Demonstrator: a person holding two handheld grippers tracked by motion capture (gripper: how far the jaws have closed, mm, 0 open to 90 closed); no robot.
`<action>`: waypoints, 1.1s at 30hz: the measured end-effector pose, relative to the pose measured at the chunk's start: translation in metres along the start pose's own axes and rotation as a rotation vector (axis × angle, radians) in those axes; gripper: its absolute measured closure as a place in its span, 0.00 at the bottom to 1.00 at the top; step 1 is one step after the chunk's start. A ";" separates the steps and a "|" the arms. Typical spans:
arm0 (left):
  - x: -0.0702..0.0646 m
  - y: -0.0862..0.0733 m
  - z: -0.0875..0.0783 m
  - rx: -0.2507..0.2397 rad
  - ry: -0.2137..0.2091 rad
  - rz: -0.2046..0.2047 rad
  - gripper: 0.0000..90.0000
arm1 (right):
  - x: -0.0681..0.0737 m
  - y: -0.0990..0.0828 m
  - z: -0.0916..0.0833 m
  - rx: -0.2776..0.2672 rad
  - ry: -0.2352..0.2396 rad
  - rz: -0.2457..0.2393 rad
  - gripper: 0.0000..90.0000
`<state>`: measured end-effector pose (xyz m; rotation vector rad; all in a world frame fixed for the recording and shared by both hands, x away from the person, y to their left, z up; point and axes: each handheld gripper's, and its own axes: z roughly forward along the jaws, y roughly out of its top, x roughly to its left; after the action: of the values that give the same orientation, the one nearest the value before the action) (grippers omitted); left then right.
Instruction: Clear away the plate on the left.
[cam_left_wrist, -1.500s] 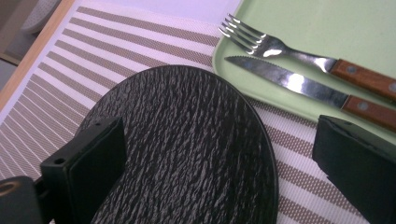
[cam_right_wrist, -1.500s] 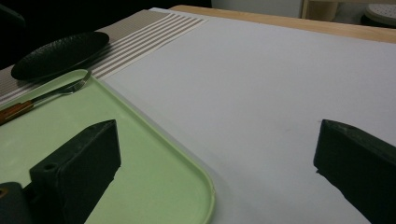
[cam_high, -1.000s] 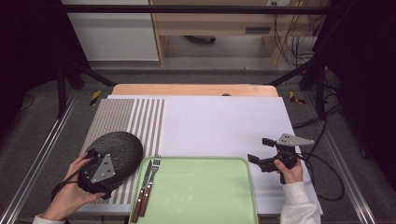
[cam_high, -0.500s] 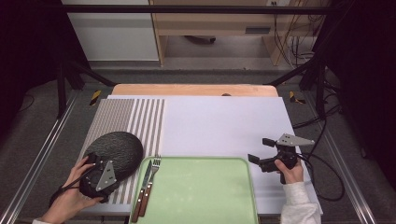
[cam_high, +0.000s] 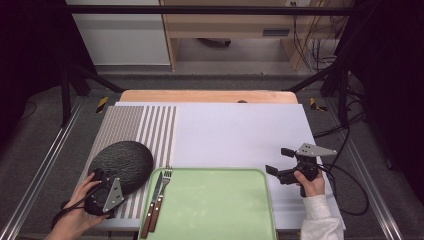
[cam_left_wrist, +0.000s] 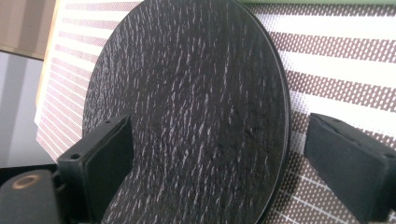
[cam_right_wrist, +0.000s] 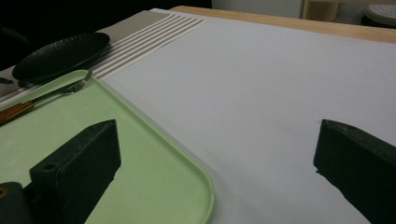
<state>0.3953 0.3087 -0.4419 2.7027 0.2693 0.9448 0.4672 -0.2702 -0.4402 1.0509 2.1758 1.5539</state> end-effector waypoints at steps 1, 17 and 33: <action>-0.001 -0.001 0.000 0.004 0.000 0.000 0.11 | 0.000 0.000 0.000 0.001 0.001 -0.001 0.01; -0.014 -0.007 0.004 0.025 0.077 0.074 0.30 | 0.000 0.000 0.000 0.001 0.001 -0.004 0.01; -0.026 -0.007 0.006 0.039 0.128 0.167 0.50 | 0.001 0.000 0.001 0.005 0.000 -0.004 0.01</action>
<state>0.3788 0.3076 -0.4640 2.7383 0.0879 1.1732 0.4674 -0.2689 -0.4405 1.0469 2.1819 1.5473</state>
